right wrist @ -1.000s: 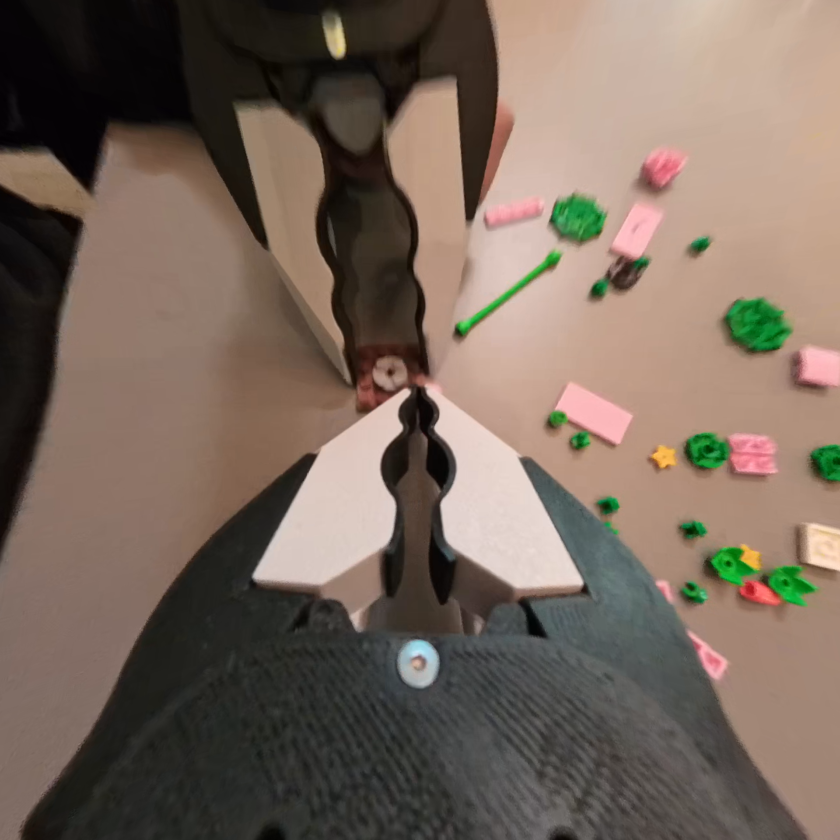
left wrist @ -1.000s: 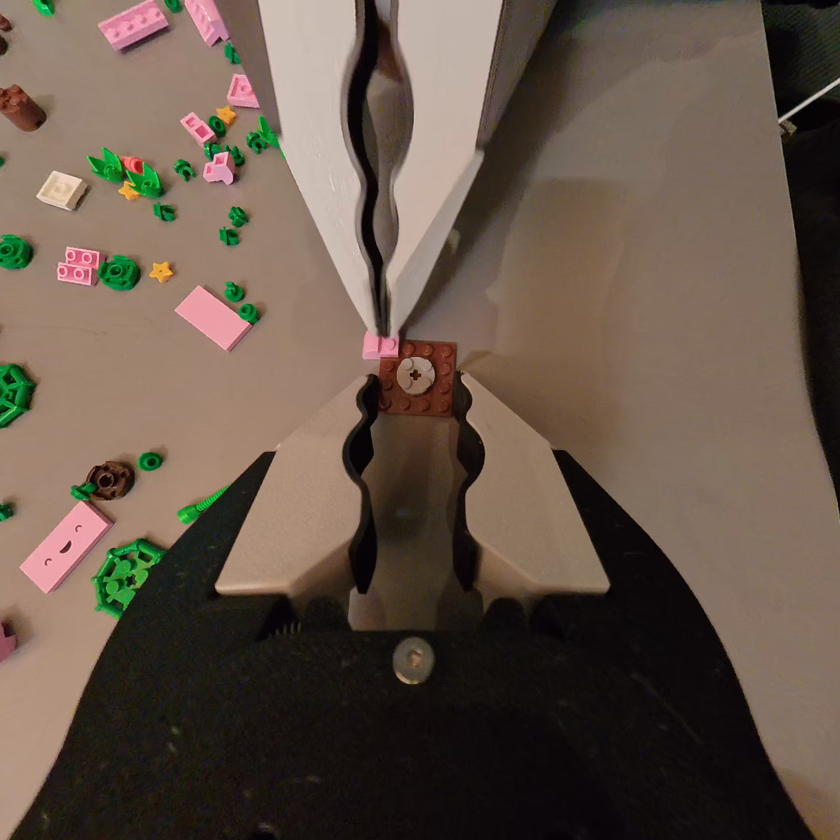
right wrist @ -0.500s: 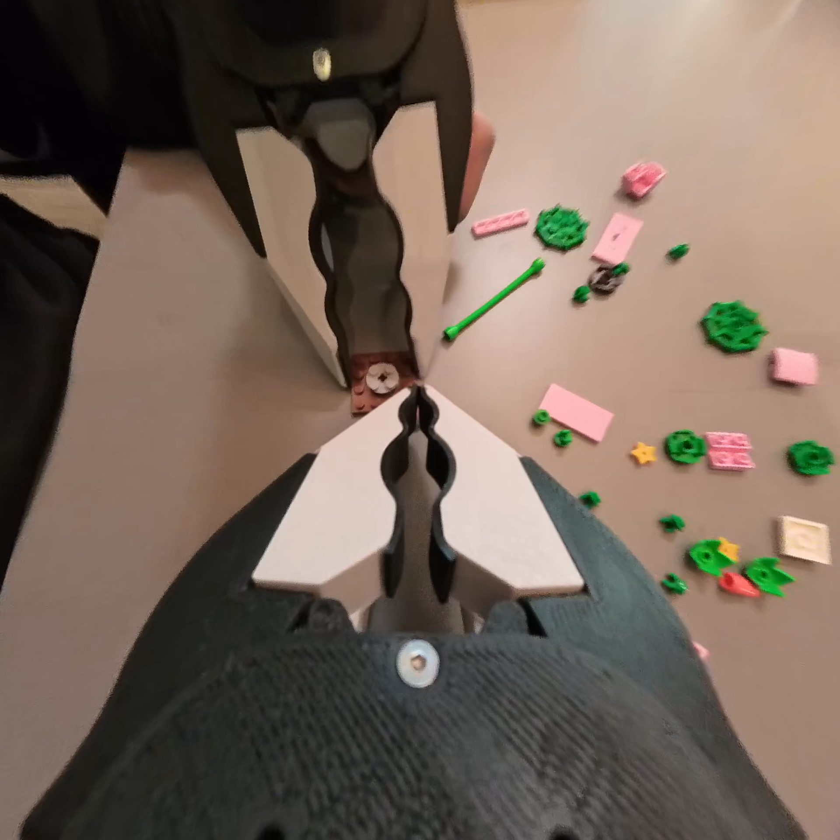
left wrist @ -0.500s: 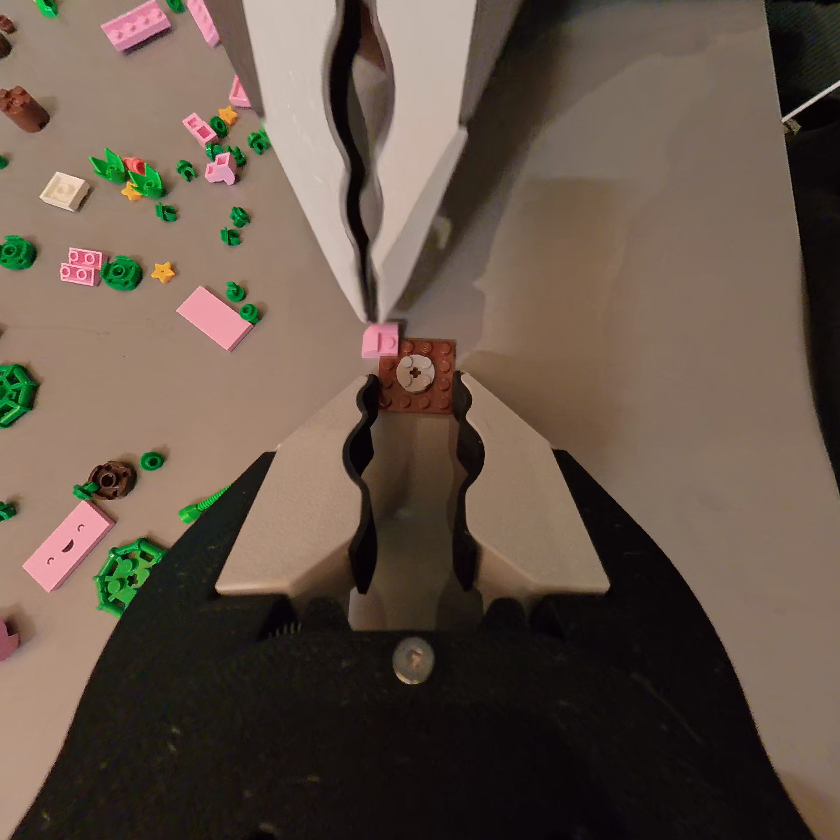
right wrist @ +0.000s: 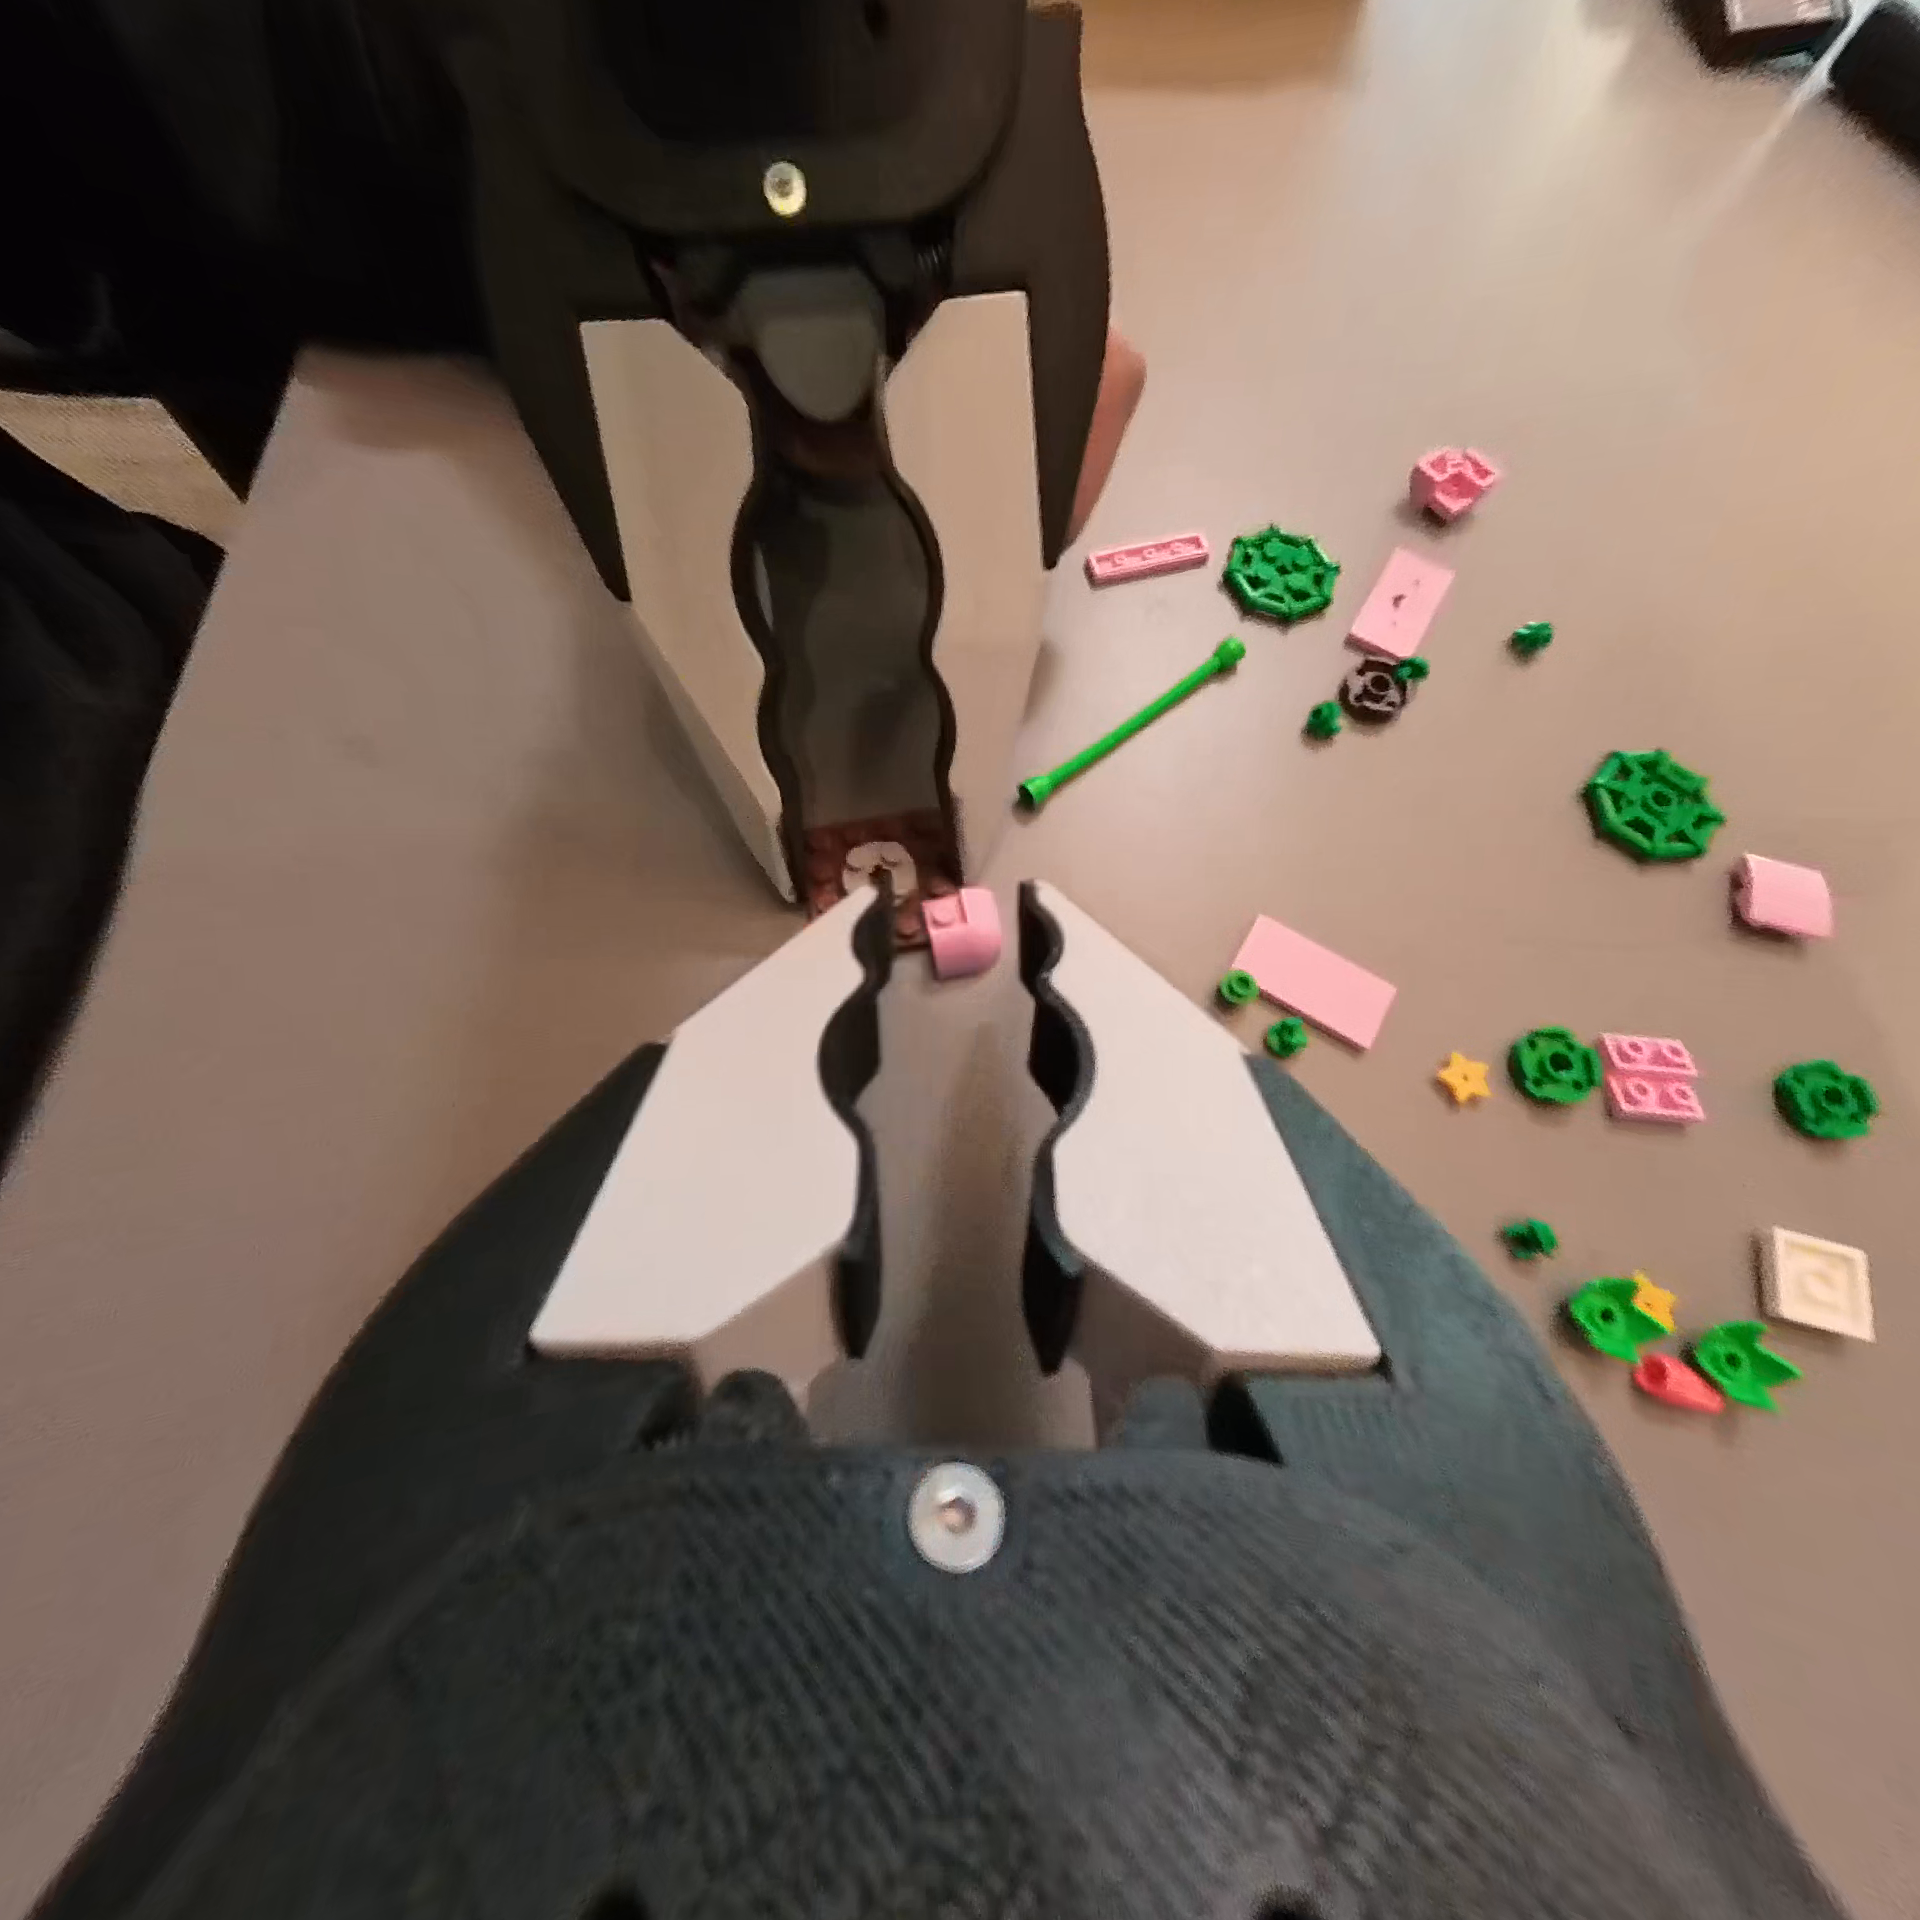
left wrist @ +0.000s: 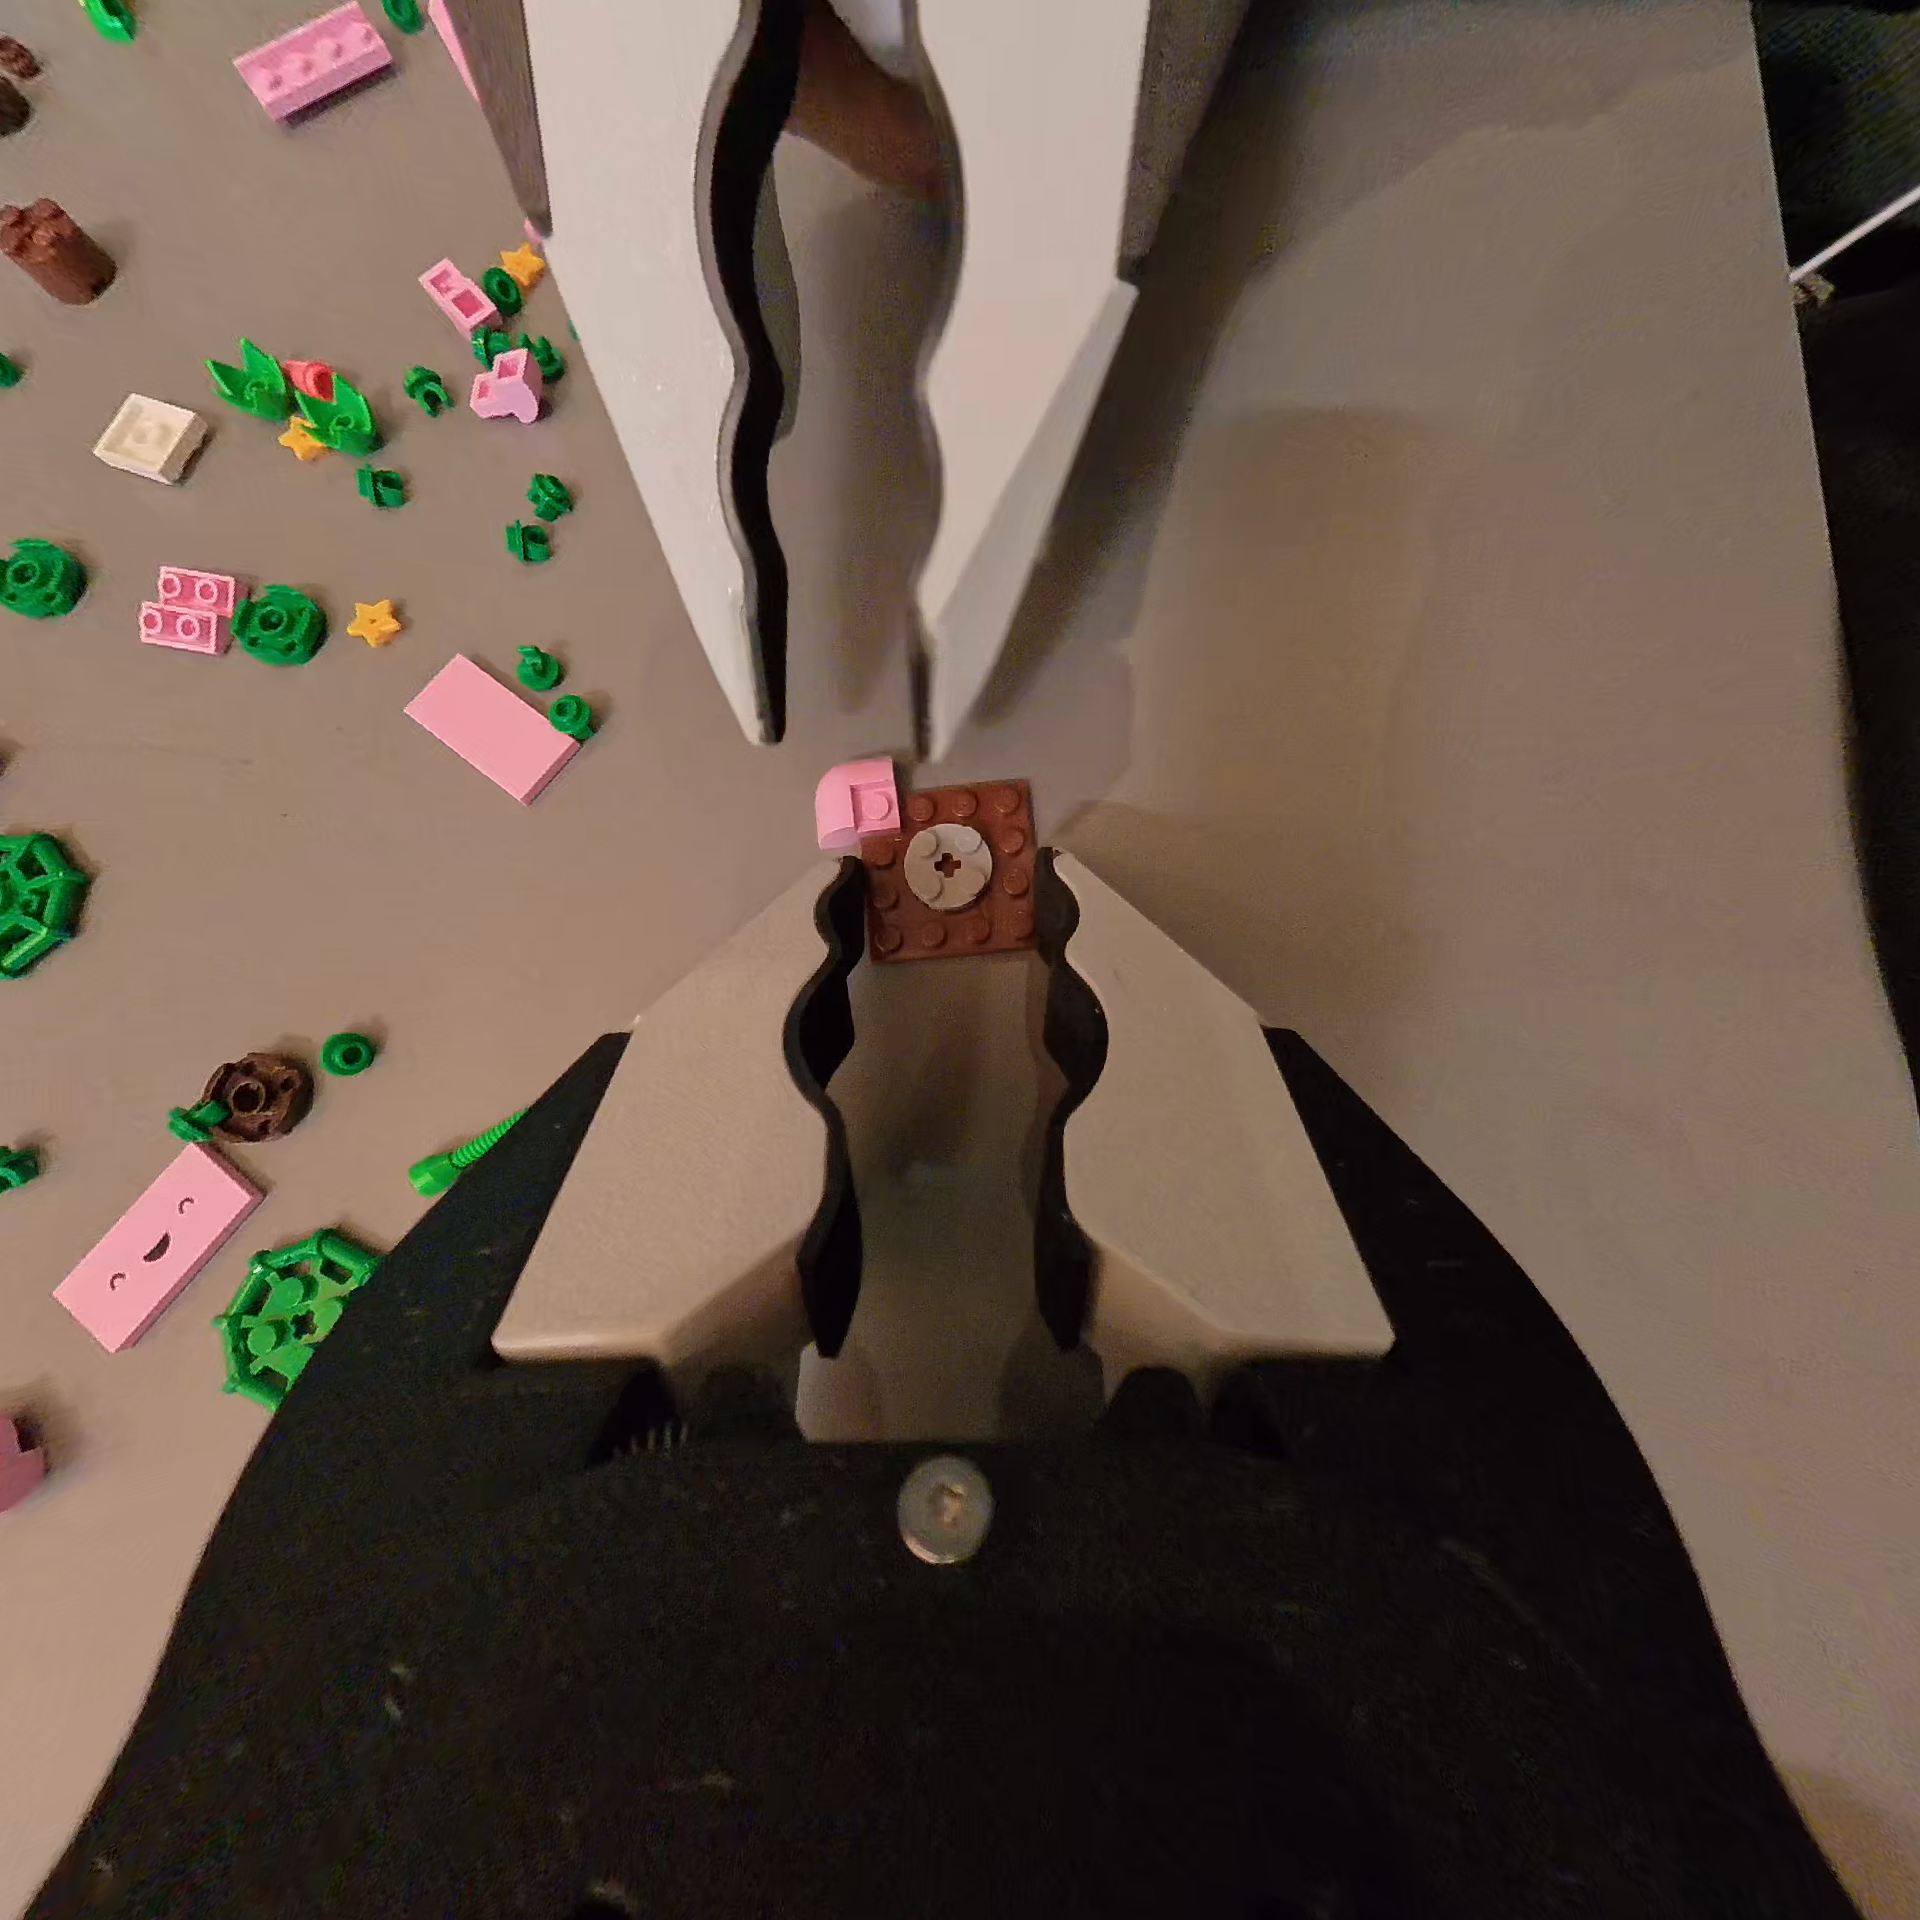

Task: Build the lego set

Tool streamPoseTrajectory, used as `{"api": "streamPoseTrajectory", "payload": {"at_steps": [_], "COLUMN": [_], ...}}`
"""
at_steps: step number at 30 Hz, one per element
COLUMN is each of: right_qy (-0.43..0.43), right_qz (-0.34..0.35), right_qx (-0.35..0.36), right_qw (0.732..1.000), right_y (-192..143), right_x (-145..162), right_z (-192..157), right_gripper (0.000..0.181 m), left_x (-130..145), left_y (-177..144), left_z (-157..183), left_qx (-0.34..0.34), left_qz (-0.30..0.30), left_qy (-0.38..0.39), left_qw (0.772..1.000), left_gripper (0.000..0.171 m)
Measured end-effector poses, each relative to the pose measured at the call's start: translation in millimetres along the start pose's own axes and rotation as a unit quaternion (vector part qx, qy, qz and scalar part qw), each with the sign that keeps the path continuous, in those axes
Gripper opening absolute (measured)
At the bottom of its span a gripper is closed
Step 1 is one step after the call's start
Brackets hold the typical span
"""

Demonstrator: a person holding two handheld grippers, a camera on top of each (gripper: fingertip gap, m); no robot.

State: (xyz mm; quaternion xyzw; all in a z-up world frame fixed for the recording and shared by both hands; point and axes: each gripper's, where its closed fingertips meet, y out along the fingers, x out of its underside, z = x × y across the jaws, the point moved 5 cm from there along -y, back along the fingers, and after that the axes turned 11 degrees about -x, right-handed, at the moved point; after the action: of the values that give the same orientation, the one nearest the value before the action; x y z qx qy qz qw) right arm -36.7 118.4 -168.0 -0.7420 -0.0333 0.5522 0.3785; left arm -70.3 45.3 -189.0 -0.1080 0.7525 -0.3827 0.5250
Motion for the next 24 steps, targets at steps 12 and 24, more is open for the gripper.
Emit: {"api": "streamPoseTrajectory", "payload": {"at_steps": [12,24], "right_qy": [0.009,-0.023], "right_qz": [-0.027,-0.061], "right_qx": [-0.078,-0.017], "right_qw": [0.997,0.998], "right_y": [14.3,15.0], "right_x": [12.0,11.9], "right_z": [-12.5,-8.3], "right_gripper": [0.066,0.038], "left_x": [-0.1,-0.6], "left_y": [0.1,0.4], "left_z": [-0.3,1.5], "left_qx": [0.000,0.001], "left_qz": [0.000,-0.001], "left_qy": [-0.001,-0.002], "left_qw": [1.000,1.000], "left_gripper": [0.032,0.032]}}
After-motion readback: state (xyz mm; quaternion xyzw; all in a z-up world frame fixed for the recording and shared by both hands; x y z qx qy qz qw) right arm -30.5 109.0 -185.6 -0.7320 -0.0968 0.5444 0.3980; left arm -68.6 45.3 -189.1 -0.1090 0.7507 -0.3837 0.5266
